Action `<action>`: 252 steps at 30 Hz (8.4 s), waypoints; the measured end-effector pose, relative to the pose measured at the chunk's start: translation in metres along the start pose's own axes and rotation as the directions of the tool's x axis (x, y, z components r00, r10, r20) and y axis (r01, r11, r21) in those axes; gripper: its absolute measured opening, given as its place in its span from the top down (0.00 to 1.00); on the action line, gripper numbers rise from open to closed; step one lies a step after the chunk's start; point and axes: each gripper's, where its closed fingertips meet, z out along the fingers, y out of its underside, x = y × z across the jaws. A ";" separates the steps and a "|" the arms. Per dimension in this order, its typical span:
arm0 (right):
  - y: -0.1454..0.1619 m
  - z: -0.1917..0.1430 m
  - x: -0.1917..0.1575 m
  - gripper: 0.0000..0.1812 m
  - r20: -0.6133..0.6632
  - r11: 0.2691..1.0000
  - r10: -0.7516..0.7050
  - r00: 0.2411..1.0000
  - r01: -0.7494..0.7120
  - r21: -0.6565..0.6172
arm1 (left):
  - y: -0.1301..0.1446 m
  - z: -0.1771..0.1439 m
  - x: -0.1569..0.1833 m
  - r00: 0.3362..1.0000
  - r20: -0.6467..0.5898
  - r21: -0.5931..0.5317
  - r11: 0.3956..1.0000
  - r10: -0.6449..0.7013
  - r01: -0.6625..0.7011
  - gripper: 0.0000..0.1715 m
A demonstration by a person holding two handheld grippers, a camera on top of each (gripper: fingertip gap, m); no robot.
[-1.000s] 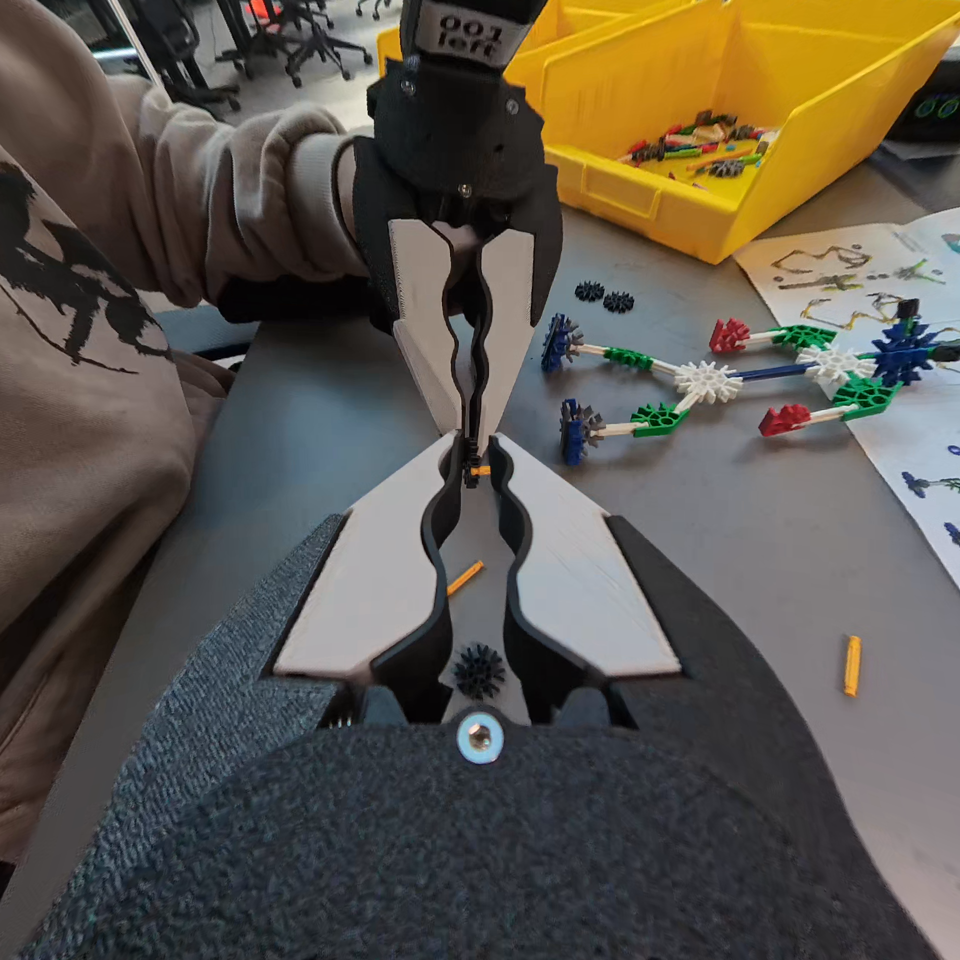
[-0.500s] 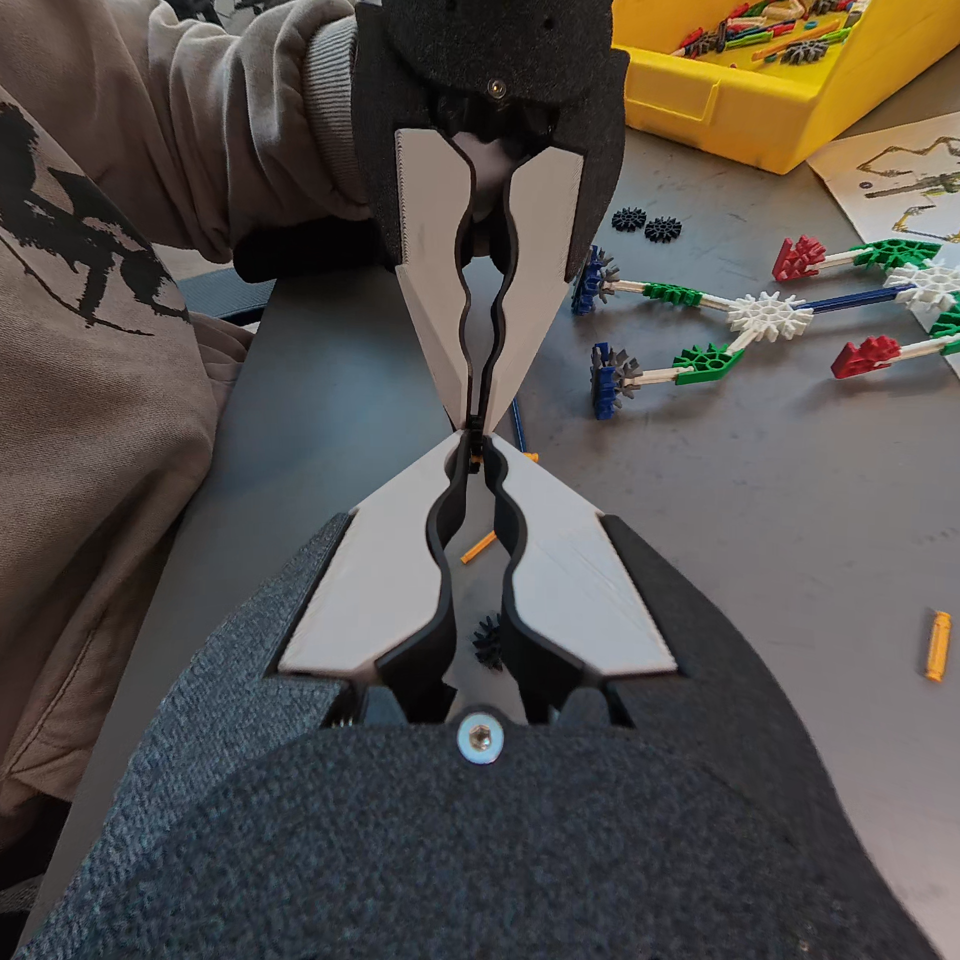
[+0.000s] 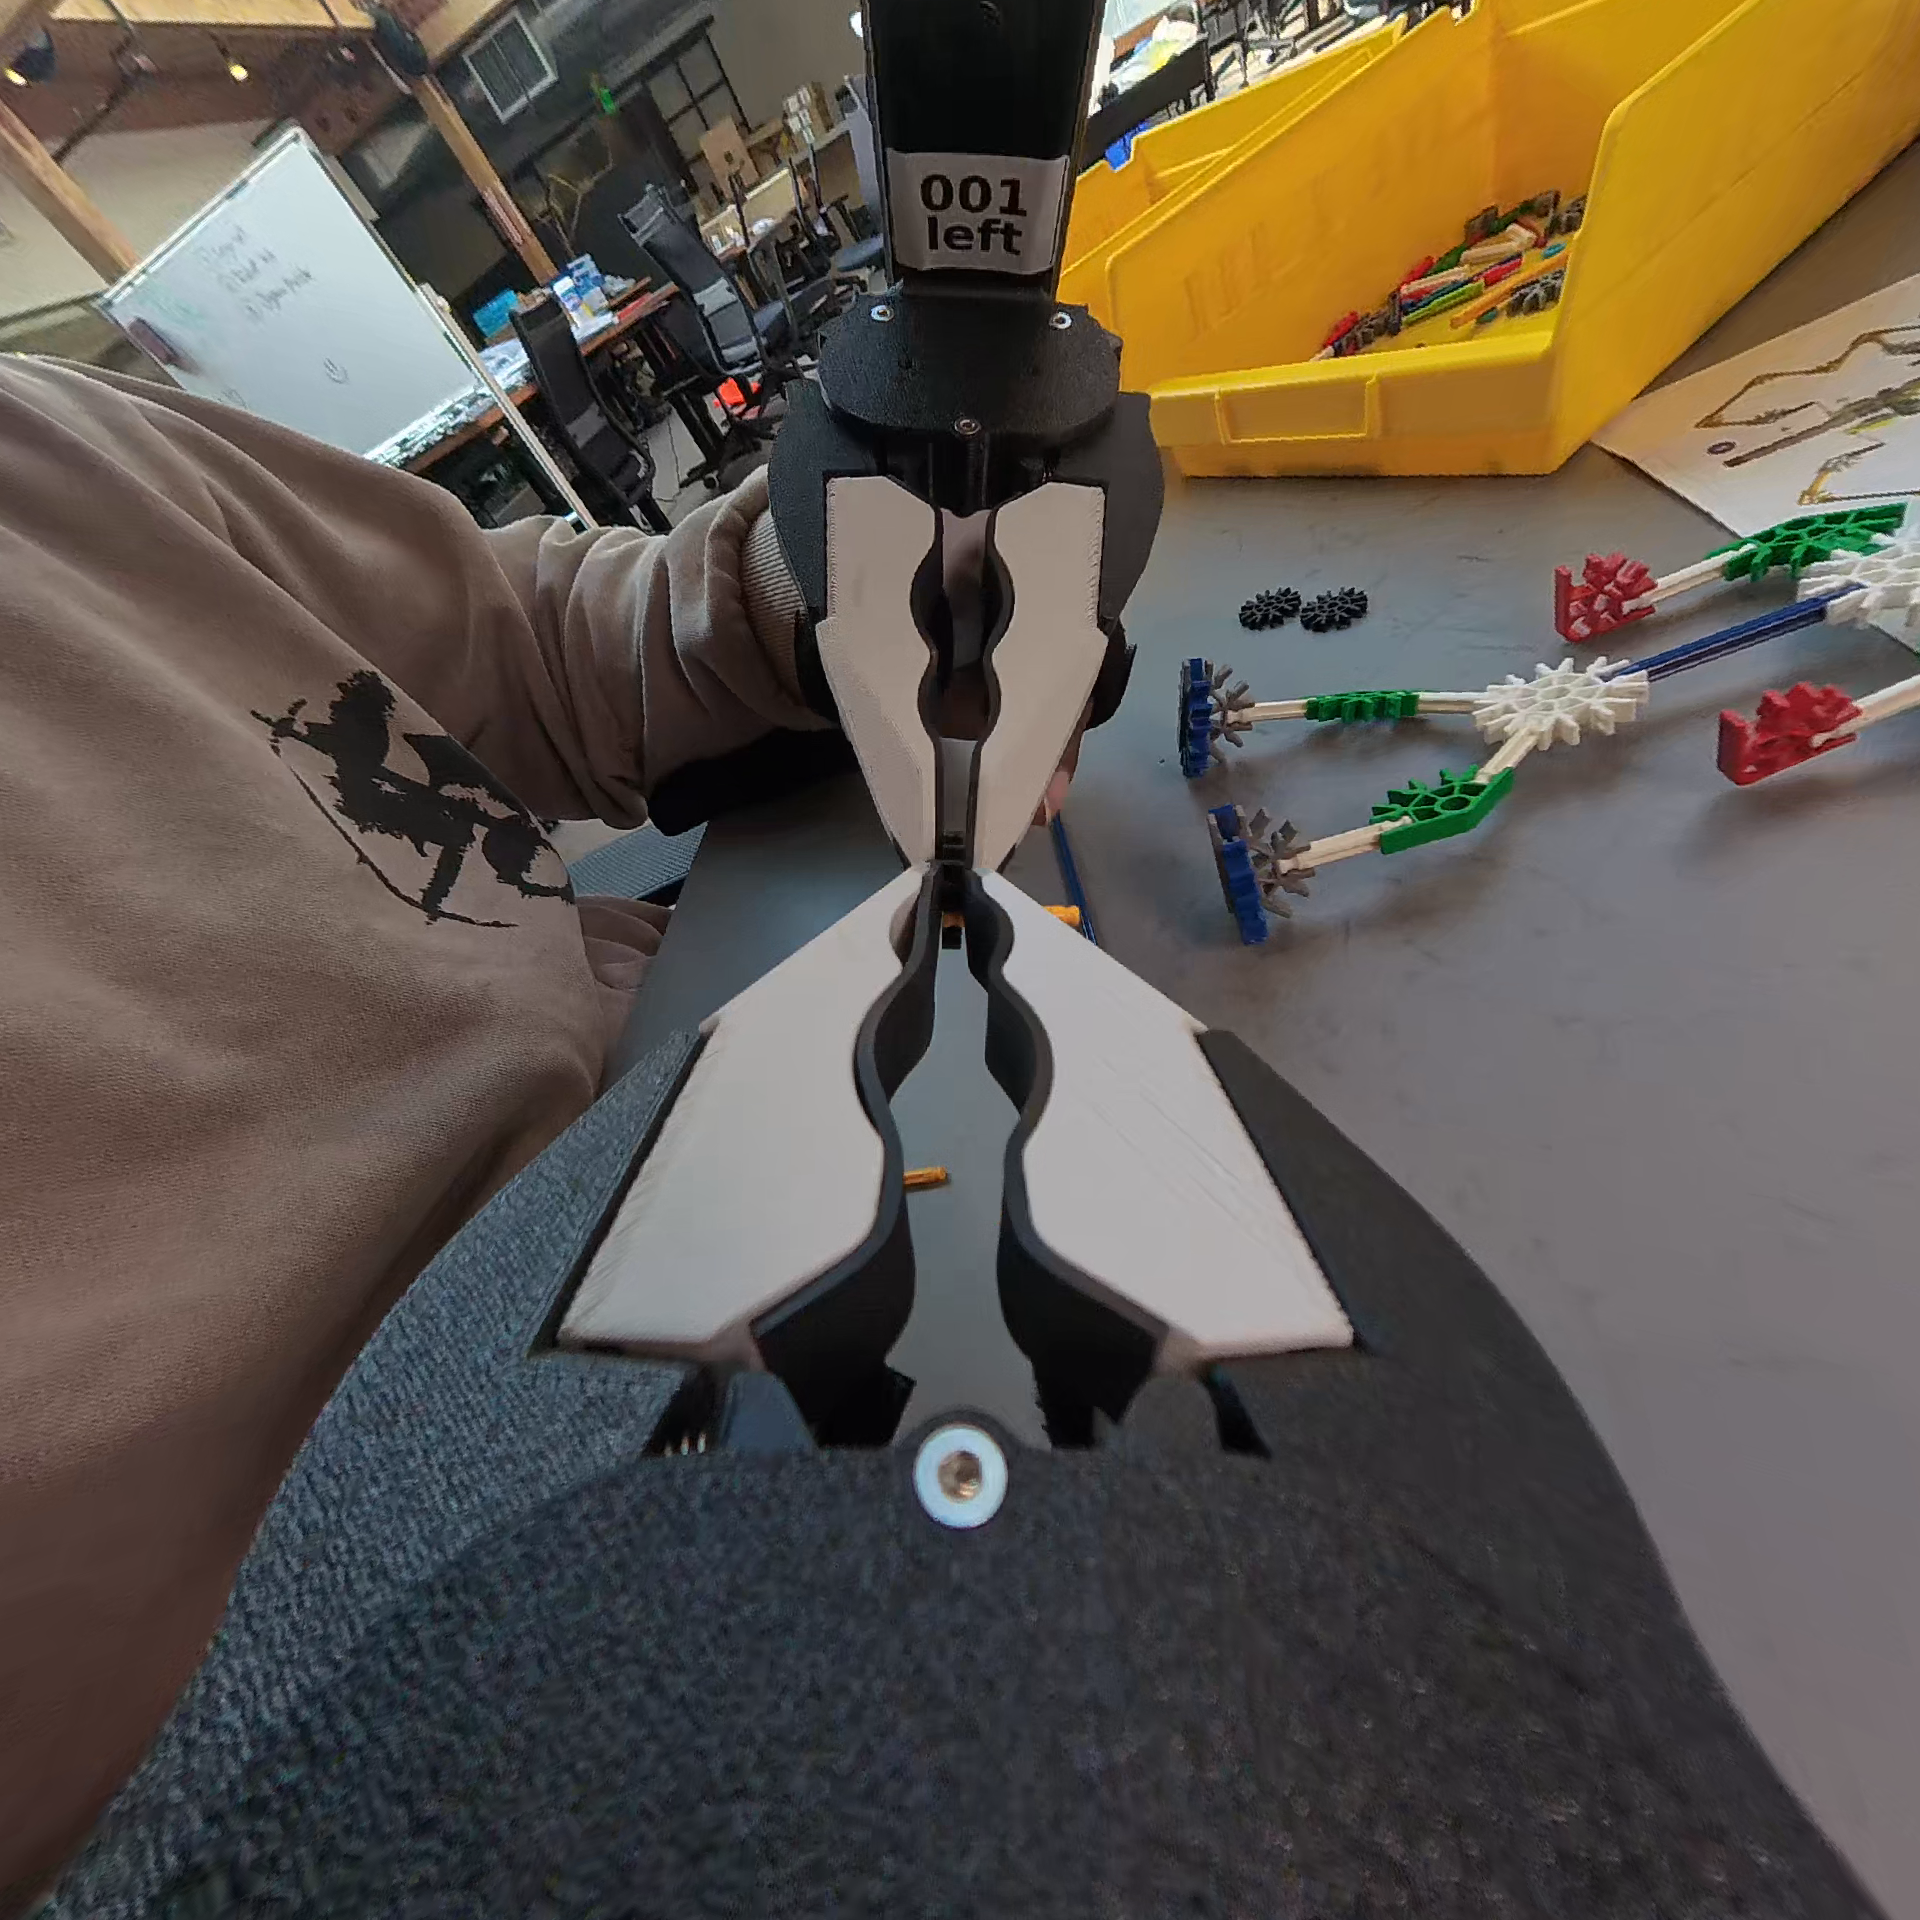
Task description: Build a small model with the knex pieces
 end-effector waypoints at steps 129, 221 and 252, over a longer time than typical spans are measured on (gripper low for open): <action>0.080 0.005 -0.025 0.98 -0.247 0.843 -0.361 0.899 0.201 -0.499 | 0.072 0.037 0.023 0.993 0.084 -0.385 0.922 0.087 -0.048 0.99; 0.083 0.004 -0.035 0.97 -0.219 0.764 -0.530 0.819 0.349 -0.543 | 0.080 0.037 0.023 0.964 0.087 -0.412 0.890 0.253 -0.196 0.99; 0.092 0.007 -0.029 0.99 -0.140 0.726 -0.525 0.840 0.356 -0.588 | 0.084 0.040 0.022 0.946 0.120 -0.470 0.857 0.300 -0.213 0.99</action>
